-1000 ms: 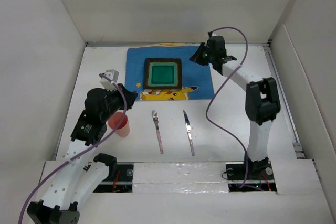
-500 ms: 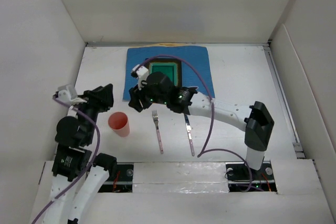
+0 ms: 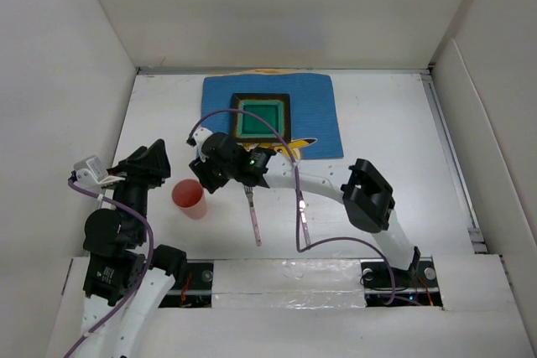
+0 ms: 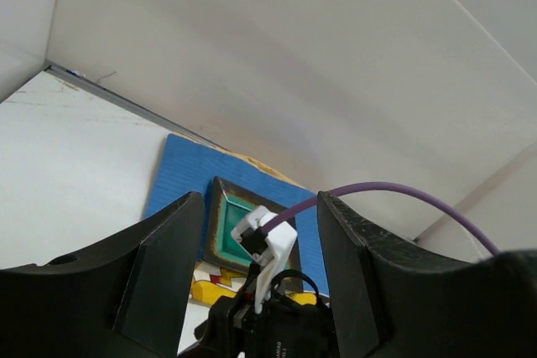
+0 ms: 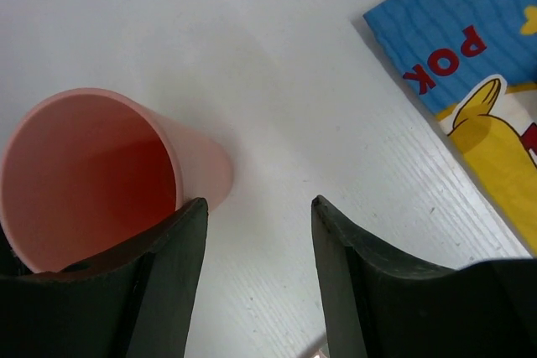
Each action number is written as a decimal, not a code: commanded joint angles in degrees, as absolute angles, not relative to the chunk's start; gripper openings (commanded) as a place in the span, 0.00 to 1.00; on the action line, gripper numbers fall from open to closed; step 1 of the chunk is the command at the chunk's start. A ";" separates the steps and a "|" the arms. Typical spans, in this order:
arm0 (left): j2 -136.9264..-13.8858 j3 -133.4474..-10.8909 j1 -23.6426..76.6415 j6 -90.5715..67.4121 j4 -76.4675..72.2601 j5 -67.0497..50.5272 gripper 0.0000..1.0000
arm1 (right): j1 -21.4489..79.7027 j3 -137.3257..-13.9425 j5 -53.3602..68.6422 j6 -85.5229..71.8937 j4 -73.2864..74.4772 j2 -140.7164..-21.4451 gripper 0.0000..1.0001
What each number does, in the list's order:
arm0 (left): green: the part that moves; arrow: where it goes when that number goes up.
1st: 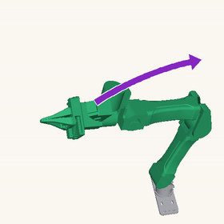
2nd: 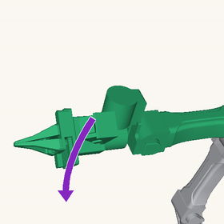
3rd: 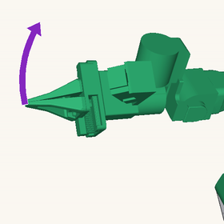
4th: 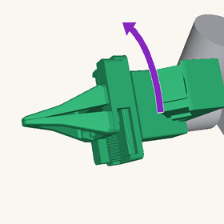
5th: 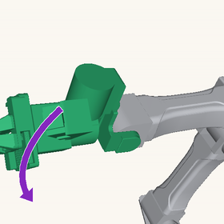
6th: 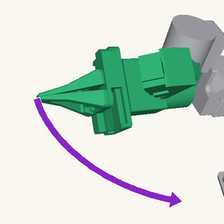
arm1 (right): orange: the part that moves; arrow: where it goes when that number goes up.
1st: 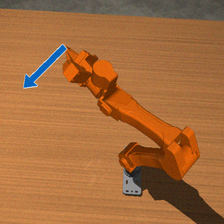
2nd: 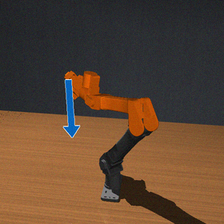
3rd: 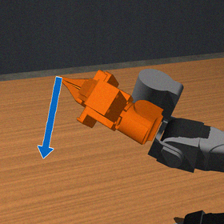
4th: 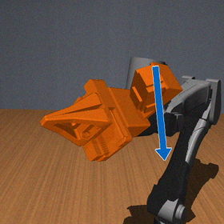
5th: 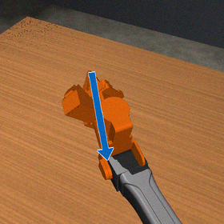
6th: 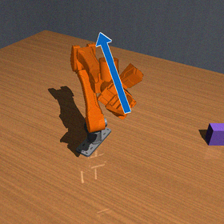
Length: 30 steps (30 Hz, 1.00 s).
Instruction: Set the dinner table for one person
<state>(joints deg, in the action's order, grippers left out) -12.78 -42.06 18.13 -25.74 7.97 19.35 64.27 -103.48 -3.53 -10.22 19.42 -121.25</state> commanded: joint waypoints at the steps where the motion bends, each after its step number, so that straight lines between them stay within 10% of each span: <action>1: -12.92 -41.92 18.72 -25.05 5.45 18.98 0.53 | 65.39 -107.31 -1.41 -11.07 18.29 -121.55 0.57; 13: -12.66 -41.92 19.25 -25.05 5.45 18.46 0.53 | 66.45 -103.54 -17.93 -12.92 17.32 -113.84 0.52; 30: -10.46 -42.80 19.25 -27.51 7.74 23.90 0.53 | 68.29 -103.80 -4.66 -15.47 13.36 -120.14 0.52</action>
<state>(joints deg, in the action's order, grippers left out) -11.84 -42.02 19.03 -26.72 9.21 22.02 67.94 -101.21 -7.35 -14.41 15.03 -118.04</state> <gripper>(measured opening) 0.531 0.516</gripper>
